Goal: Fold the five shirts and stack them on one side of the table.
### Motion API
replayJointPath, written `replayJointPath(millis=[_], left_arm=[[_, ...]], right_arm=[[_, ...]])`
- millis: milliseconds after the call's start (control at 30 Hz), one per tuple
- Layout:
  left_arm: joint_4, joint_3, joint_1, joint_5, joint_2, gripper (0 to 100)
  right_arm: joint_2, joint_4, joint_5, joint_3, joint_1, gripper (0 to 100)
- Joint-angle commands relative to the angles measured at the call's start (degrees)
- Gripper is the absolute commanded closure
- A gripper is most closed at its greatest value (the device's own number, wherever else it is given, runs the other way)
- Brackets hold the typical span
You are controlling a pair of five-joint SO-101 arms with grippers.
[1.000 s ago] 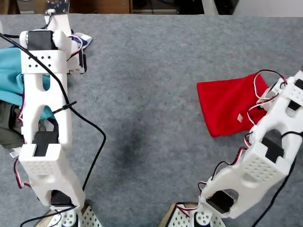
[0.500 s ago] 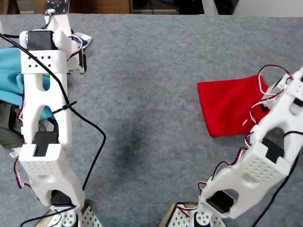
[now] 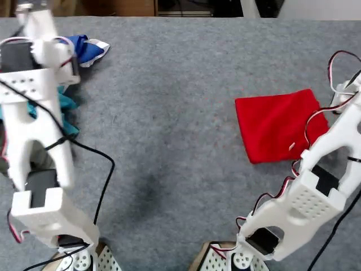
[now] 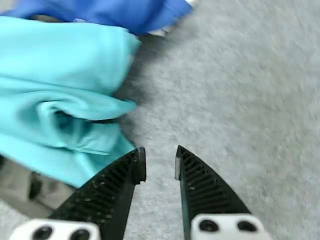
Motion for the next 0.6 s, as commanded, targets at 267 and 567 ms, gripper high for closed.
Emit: replayJointPath(millis=[267, 567], left_arm=[[-1.8, 10.4, -24.9, -0.3, -2.8, 89], [-22.1, 17.8, -27.9, 0.1, 6.6, 89]], right_arm=[[-14.4, 1.0, 11.2, 5.1, -18.1, 65.2], [-14.8, -0.3, 12.6, 10.7, -31.9, 65.2]])
